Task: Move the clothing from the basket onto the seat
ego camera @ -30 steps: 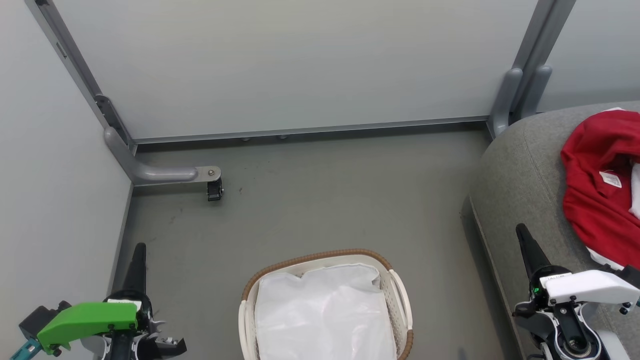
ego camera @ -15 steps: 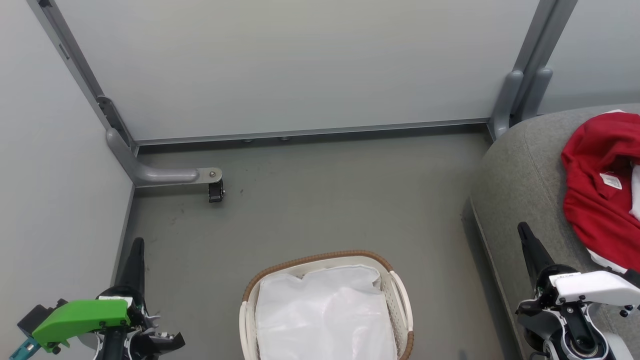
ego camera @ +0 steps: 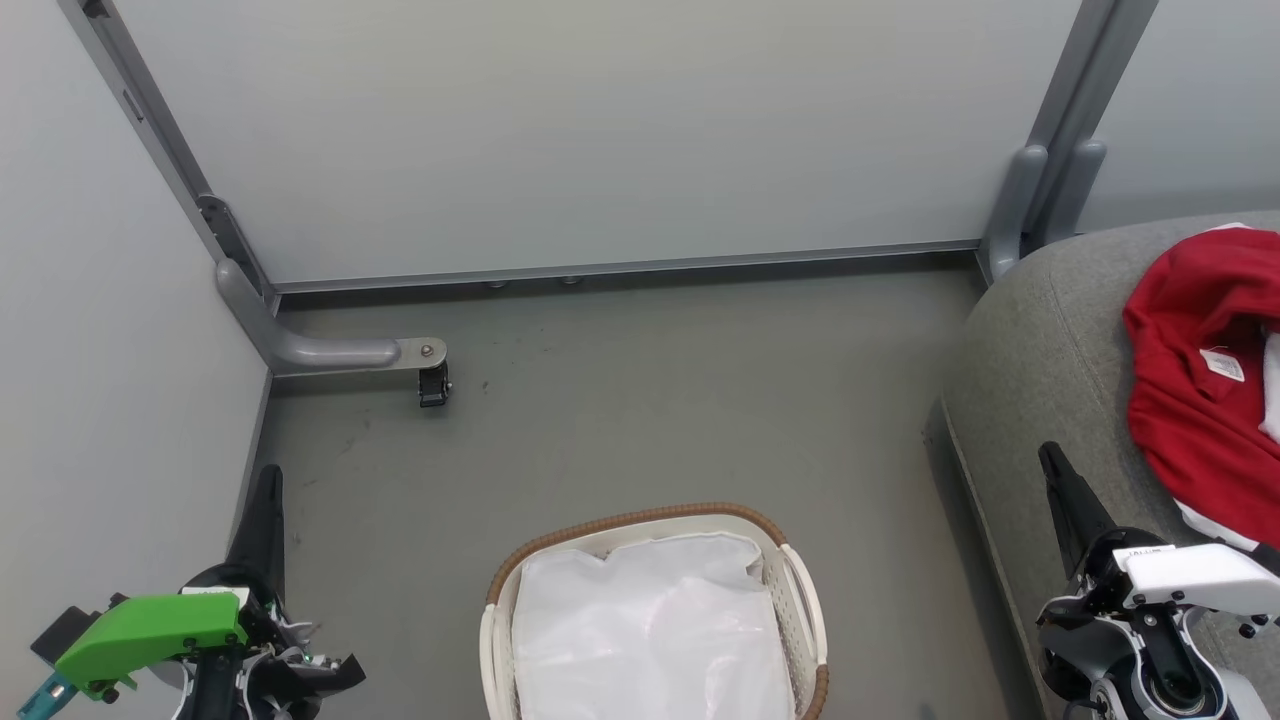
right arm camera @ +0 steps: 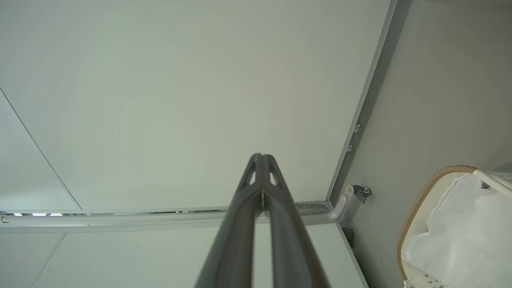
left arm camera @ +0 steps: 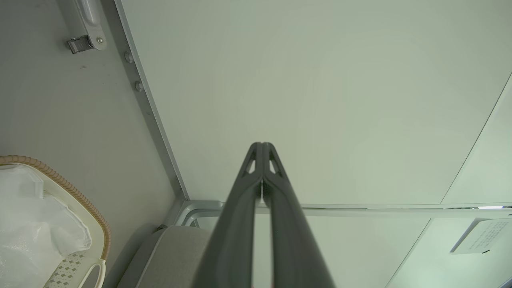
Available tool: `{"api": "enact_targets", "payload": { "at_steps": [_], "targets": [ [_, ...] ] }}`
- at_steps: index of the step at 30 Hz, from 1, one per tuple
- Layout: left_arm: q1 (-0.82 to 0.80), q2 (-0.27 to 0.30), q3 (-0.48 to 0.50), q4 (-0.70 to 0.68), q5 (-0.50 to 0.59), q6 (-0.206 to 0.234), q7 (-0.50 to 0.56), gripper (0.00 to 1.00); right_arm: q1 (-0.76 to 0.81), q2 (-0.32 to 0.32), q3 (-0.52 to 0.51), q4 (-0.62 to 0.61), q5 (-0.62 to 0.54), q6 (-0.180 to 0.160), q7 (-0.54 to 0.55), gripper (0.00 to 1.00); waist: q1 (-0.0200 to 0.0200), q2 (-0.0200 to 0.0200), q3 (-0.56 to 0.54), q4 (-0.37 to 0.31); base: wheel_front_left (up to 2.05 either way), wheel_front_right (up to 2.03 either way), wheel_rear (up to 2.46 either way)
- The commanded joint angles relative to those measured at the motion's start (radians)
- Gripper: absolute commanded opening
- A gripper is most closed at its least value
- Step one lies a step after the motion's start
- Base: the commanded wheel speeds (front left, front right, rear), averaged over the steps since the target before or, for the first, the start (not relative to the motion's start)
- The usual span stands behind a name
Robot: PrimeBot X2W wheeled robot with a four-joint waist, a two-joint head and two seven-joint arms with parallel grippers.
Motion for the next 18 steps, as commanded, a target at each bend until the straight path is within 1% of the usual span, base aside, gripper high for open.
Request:
{"api": "enact_targets", "payload": {
  "at_steps": [1, 18],
  "targets": [
    [-0.01, 0.006, 0.002, -0.002, -0.003, -0.004, 0.005, 0.0, 0.011, -0.006, -0.002, -0.005, 0.003, -0.001, 0.003, 0.0, 0.0, 0.0, 0.0, 0.0, 0.0, 0.0, 0.0],
    [-0.01, 0.006, 0.002, -0.002, -0.003, -0.004, 0.005, 0.0, 0.011, -0.006, -0.002, -0.005, 0.003, -0.001, 0.003, 0.0, 0.0, 0.0, 0.0, 0.0, 0.0, 0.0, 0.0]
  ]
}}
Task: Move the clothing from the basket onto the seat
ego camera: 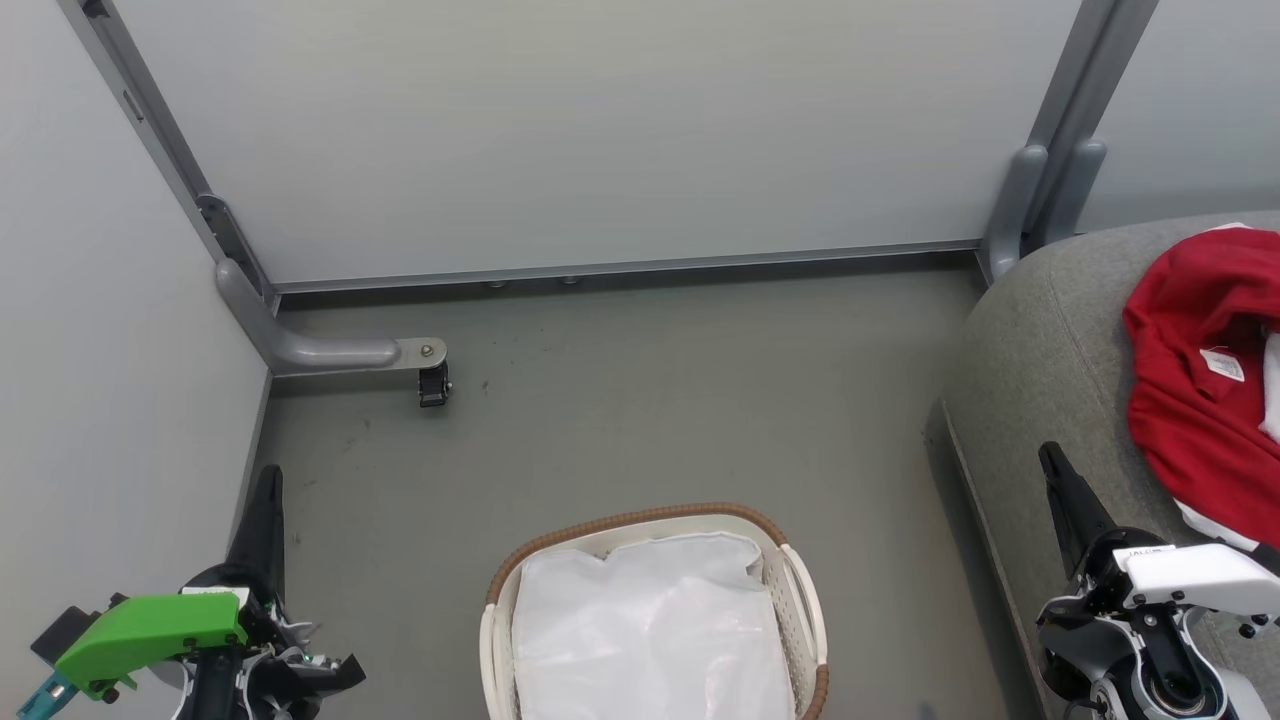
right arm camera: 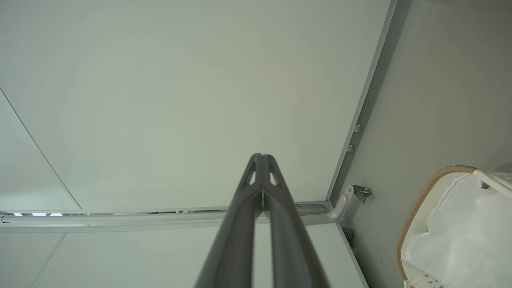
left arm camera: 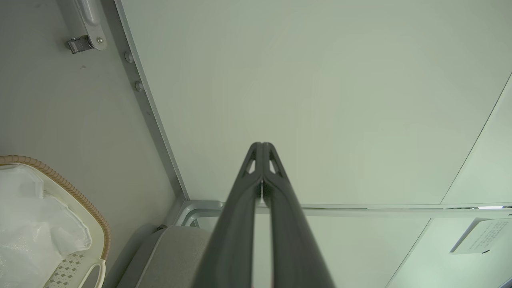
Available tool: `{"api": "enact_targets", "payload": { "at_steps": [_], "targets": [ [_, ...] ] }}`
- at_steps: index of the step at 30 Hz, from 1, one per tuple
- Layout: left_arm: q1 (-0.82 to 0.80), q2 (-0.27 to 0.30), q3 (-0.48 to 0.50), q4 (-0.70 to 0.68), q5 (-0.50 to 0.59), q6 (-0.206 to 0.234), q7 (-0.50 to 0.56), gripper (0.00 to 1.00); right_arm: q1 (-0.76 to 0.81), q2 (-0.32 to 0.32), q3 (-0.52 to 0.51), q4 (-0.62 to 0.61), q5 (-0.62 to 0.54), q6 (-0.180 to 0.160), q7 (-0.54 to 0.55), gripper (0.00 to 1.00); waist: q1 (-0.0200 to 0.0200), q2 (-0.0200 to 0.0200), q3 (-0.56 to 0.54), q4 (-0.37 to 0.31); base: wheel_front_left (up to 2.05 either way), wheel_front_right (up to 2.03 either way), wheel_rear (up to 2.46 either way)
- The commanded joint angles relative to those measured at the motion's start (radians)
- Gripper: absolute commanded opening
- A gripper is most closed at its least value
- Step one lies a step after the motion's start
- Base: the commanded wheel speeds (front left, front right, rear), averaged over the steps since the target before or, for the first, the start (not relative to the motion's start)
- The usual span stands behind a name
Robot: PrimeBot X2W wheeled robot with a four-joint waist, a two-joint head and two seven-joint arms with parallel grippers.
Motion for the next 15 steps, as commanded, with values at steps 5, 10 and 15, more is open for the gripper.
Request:
{"api": "enact_targets", "payload": {
  "at_steps": [5, 10, 15],
  "targets": [
    [-0.01, 0.006, 0.002, -0.002, -0.003, -0.004, 0.004, 0.0, 0.011, -0.006, -0.002, -0.004, 0.003, -0.001, 0.003, 0.0, 0.0, 0.0, 0.0, 0.0, 0.0, 0.0, 0.0],
    [-0.01, 0.006, 0.002, -0.002, -0.003, -0.004, 0.004, 0.0, 0.011, -0.006, -0.002, -0.004, 0.003, -0.001, 0.003, 0.0, 0.0, 0.0, 0.0, 0.0, 0.0, 0.0, 0.0],
    [-0.01, 0.006, 0.002, -0.002, -0.003, -0.004, 0.004, 0.0, 0.011, -0.006, -0.002, -0.004, 0.003, -0.001, 0.003, 0.0, 0.0, 0.0, 0.0, 0.0, 0.0, 0.0, 0.0]
  ]
}}
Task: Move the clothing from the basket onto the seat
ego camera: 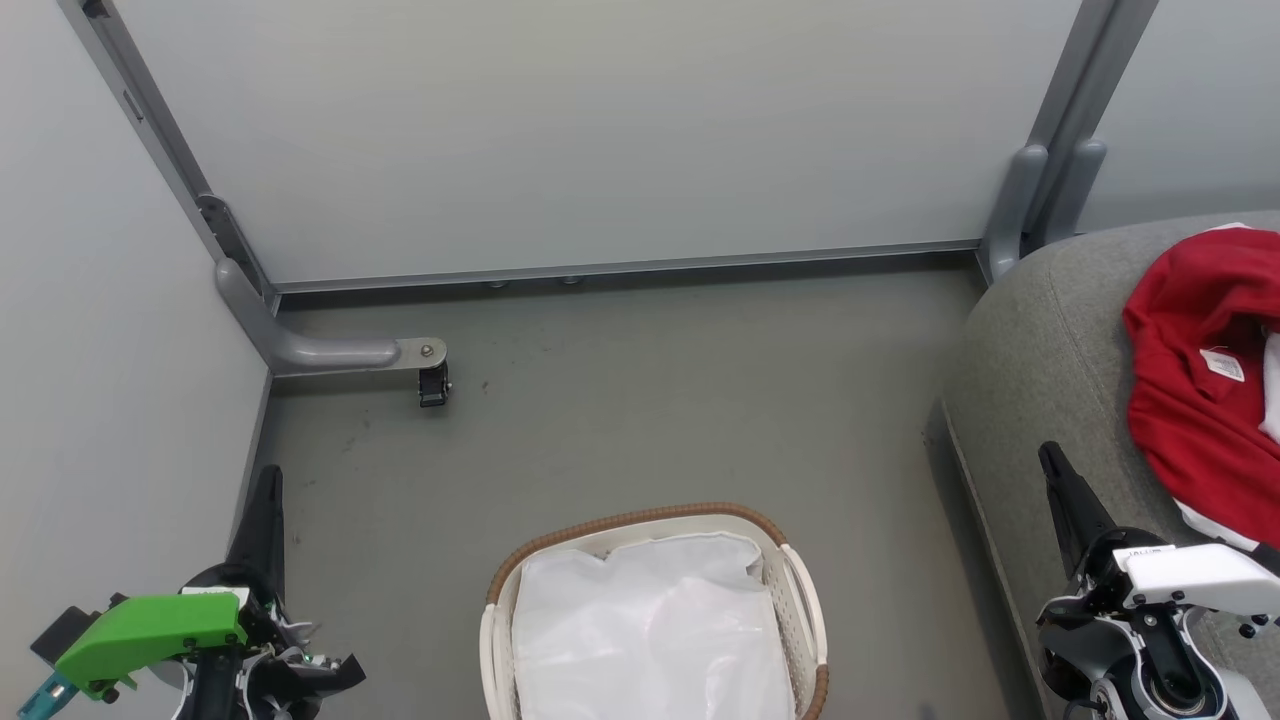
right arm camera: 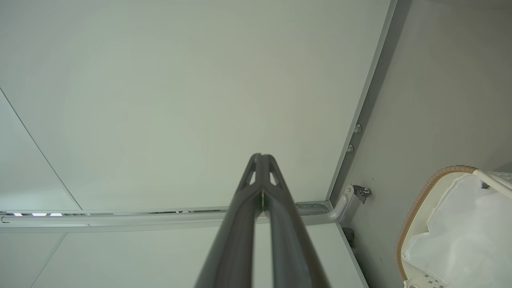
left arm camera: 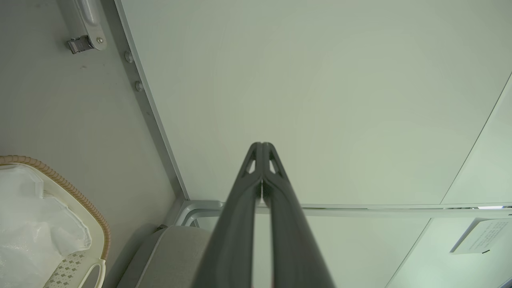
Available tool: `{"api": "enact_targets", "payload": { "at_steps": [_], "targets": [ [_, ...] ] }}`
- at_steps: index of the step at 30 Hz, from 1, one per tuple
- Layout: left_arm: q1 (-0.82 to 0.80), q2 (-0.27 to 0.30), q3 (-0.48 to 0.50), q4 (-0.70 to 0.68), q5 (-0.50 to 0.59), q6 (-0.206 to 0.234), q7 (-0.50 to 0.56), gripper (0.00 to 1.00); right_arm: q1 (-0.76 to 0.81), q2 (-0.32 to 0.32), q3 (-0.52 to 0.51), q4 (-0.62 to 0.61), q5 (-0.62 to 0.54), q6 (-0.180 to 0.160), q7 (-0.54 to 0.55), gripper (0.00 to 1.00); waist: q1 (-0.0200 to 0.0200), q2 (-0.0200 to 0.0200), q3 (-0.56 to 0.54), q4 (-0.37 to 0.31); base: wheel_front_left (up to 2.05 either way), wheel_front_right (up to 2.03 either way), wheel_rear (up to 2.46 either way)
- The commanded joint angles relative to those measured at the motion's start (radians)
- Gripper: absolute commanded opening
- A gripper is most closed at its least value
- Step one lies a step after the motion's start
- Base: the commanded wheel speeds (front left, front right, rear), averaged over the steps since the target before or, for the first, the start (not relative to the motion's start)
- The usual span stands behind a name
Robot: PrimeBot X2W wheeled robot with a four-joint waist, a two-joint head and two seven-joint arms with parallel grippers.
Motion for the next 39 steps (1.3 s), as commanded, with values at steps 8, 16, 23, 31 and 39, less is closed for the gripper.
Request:
{"api": "enact_targets", "payload": {
  "at_steps": [8, 16, 23, 31, 39],
  "targets": [
    [-0.01, 0.006, 0.002, -0.002, -0.003, -0.004, 0.005, 0.0, 0.011, -0.006, -0.002, -0.004, 0.003, -0.001, 0.003, 0.0, 0.0, 0.0, 0.0, 0.0, 0.0, 0.0, 0.0],
    [-0.01, 0.006, 0.002, -0.002, -0.003, -0.004, 0.005, 0.0, 0.011, -0.006, -0.002, -0.004, 0.003, -0.001, 0.003, 0.0, 0.0, 0.0, 0.0, 0.0, 0.0, 0.0, 0.0],
    [-0.01, 0.006, 0.002, -0.002, -0.003, -0.004, 0.005, 0.0, 0.011, -0.006, -0.002, -0.004, 0.003, -0.001, 0.003, 0.0, 0.0, 0.0, 0.0, 0.0, 0.0, 0.0, 0.0],
    [-0.01, 0.006, 0.002, -0.002, -0.003, -0.004, 0.005, 0.0, 0.011, -0.006, -0.002, -0.004, 0.003, -0.001, 0.003, 0.0, 0.0, 0.0, 0.0, 0.0, 0.0, 0.0, 0.0],
    [-0.01, 0.006, 0.002, -0.002, -0.003, -0.004, 0.004, 0.0, 0.011, -0.006, -0.002, -0.004, 0.003, -0.001, 0.003, 0.0, 0.0, 0.0, 0.0, 0.0, 0.0, 0.0, 0.0]
  ]
}}
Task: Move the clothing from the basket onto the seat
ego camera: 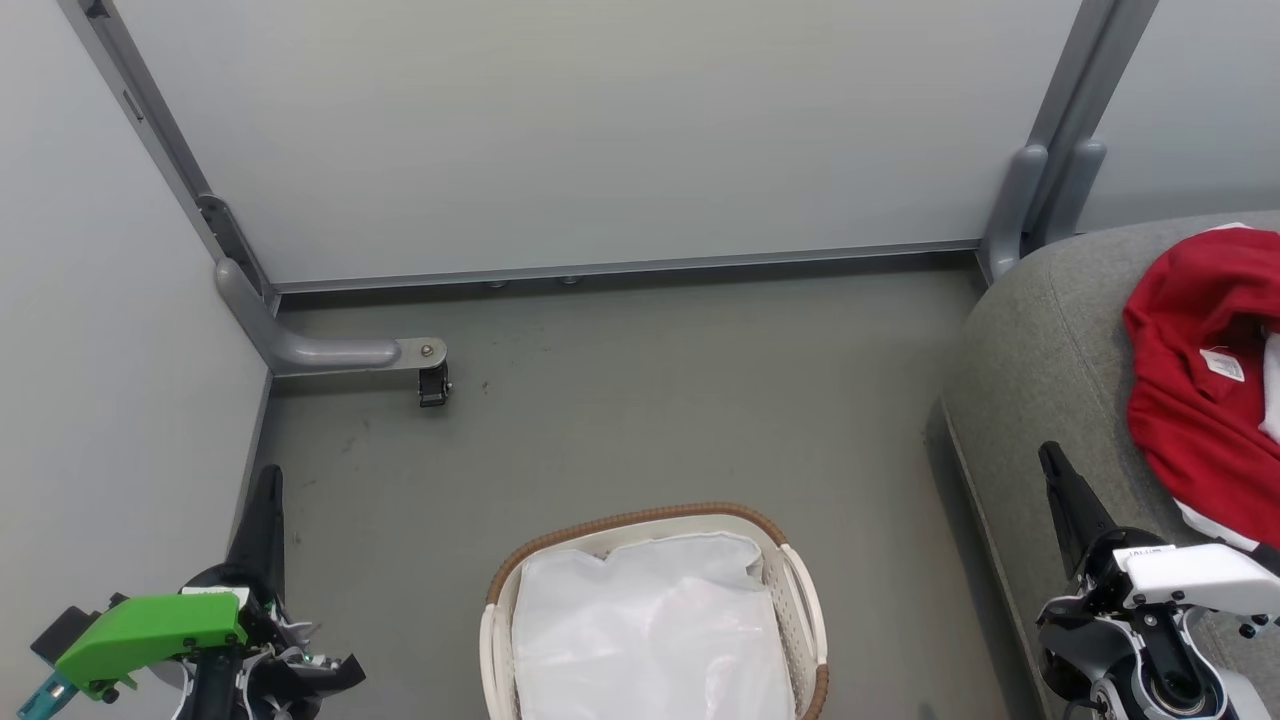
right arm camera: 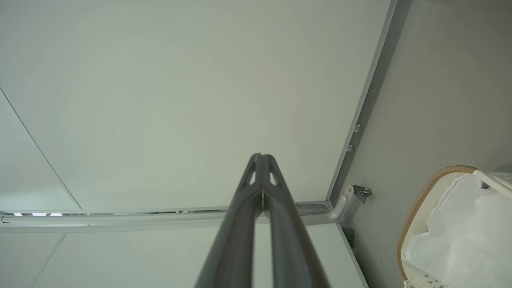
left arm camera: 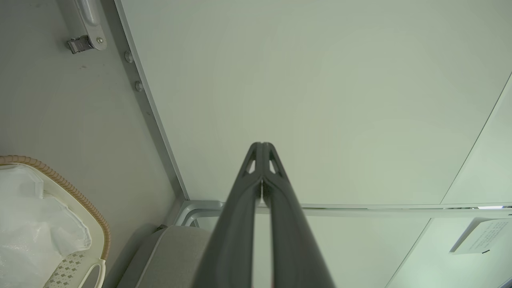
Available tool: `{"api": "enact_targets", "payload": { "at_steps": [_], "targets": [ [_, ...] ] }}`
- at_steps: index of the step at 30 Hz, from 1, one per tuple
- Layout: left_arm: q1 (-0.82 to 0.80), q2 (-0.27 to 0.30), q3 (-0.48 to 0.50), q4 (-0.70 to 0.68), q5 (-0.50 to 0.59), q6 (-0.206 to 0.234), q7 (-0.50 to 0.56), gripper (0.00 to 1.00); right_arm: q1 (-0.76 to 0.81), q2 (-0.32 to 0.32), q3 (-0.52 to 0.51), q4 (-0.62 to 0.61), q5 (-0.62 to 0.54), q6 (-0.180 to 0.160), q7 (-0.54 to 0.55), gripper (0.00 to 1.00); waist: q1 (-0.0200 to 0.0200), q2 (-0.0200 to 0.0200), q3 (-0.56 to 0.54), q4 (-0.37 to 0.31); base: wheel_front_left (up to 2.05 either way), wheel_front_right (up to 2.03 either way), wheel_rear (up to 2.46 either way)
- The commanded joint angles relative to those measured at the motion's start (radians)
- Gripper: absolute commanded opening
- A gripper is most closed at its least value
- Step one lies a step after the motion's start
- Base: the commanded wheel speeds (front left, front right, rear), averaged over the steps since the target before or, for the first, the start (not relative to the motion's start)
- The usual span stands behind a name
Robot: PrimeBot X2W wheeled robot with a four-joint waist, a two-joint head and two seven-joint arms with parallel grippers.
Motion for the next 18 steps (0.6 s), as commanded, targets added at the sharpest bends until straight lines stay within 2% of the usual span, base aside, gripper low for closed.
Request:
{"api": "enact_targets", "payload": {
  "at_steps": [1, 18],
  "targets": [
    [-0.01, 0.006, 0.002, -0.002, -0.003, -0.004, 0.004, 0.0, 0.011, -0.006, -0.002, -0.004, 0.003, -0.001, 0.003, 0.0, 0.0, -0.0001, 0.0, 0.0, 0.0, 0.0, 0.0],
    [-0.01, 0.006, 0.002, -0.002, -0.003, -0.004, 0.004, 0.0, 0.011, -0.006, -0.002, -0.004, 0.004, -0.001, 0.003, 0.0, 0.0, -0.0001, 0.0, 0.0, 0.0, 0.0, 0.0]
  ]
}}
